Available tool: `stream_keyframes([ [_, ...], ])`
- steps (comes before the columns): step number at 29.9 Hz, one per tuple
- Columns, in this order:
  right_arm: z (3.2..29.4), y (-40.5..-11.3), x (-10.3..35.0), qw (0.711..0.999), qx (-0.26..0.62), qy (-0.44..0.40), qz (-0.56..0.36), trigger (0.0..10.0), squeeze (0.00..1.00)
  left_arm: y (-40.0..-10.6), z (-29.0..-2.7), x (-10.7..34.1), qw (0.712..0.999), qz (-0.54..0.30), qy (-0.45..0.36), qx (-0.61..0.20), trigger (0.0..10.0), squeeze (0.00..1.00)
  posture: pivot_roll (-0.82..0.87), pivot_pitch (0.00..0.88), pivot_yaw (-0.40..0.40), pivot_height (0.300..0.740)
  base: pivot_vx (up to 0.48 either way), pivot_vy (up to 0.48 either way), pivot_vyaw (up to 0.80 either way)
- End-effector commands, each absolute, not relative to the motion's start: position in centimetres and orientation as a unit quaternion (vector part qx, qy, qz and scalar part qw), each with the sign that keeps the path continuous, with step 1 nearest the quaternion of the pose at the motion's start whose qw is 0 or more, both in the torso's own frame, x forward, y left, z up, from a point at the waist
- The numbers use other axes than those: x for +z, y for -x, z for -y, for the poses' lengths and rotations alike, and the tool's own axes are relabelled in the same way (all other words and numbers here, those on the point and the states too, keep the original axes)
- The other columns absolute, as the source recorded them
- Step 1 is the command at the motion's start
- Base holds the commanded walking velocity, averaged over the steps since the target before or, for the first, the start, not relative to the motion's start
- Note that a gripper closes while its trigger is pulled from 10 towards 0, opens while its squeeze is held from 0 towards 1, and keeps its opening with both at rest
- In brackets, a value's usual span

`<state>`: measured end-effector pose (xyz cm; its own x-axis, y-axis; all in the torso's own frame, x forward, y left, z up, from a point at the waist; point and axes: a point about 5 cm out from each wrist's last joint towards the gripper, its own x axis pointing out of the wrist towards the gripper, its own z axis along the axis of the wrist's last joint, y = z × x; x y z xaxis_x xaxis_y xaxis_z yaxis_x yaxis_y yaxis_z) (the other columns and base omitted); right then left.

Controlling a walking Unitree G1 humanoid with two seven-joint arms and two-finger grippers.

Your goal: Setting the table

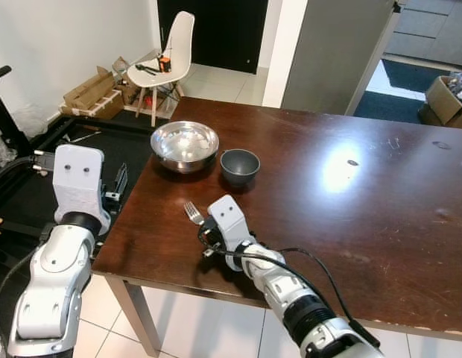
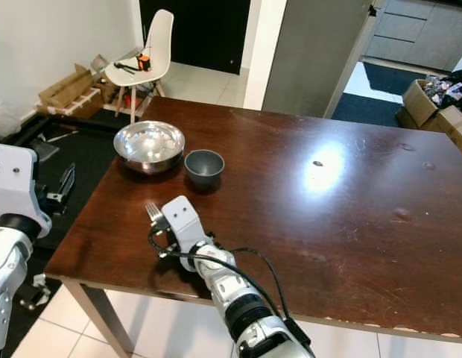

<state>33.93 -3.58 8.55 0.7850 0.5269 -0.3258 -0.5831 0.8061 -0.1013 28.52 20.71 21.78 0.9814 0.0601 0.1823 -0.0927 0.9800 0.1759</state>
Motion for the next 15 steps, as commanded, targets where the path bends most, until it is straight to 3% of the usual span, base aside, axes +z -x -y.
stream_keyframes([
  [1, 5.1, -32.9, 6.0, 0.936, 0.279, 0.082, -0.199, 0.0, 0.0, -28.7, -20.5, 21.2, 0.993, 0.075, -0.089, 0.035, 10.0, 0.0, 0.18, 0.036, 0.042, 0.74, 0.0, 0.0, 0.0],
  [5, 5.0, -33.1, 8.7, 0.946, 0.298, 0.047, -0.122, 0.0, 0.0, -28.8, -20.0, 20.9, 0.993, 0.072, -0.084, 0.03, 10.0, 0.0, 0.16, 0.024, 0.042, 0.74, 0.0, 0.0, 0.0],
  [6, 5.1, -33.1, 9.9, 0.949, 0.3, 0.033, -0.087, 2.7, 0.0, -28.9, -19.8, 20.7, 0.994, 0.07, -0.083, 0.026, 10.0, 0.0, 0.15, 0.022, 0.042, 0.74, 0.0, 0.0, 0.0],
  [7, 5.1, -33.1, 9.9, 0.949, 0.3, 0.033, -0.087, 2.7, 0.0, -28.9, -19.8, 20.7, 0.994, 0.07, -0.083, 0.026, 10.0, 0.0, 0.15, 0.022, 0.042, 0.74, 0.0, 0.0, 0.0],
  [8, 5.4, -32.9, 11.9, 0.955, 0.294, 0.008, -0.038, 5.2, 0.0, -28.9, -19.2, 20.4, 0.994, 0.067, -0.081, 0.016, 10.0, 0.0, 0.14, 0.017, 0.045, 0.74, 0.0, 0.0, 0.0],
  [9, 5.9, -32.6, 13.5, 0.959, 0.283, -0.01, 0.005, 10.0, 0.0, -28.9, -18.5, 20.0, 0.995, 0.063, -0.079, 0.005, 10.0, 0.0, 0.12, 0.011, 0.044, 0.74, 0.0, 0.0, 0.0],
  [15, 8.1, -30.9, 16.4, 0.97, 0.223, -0.05, 0.084, 10.0, 0.0, -28.4, -16.2, 18.4, 0.996, 0.042, -0.07, -0.034, 10.0, 0.0, 0.07, 0.004, 0.055, 0.74, 0.0, 0.0, 0.0],
])
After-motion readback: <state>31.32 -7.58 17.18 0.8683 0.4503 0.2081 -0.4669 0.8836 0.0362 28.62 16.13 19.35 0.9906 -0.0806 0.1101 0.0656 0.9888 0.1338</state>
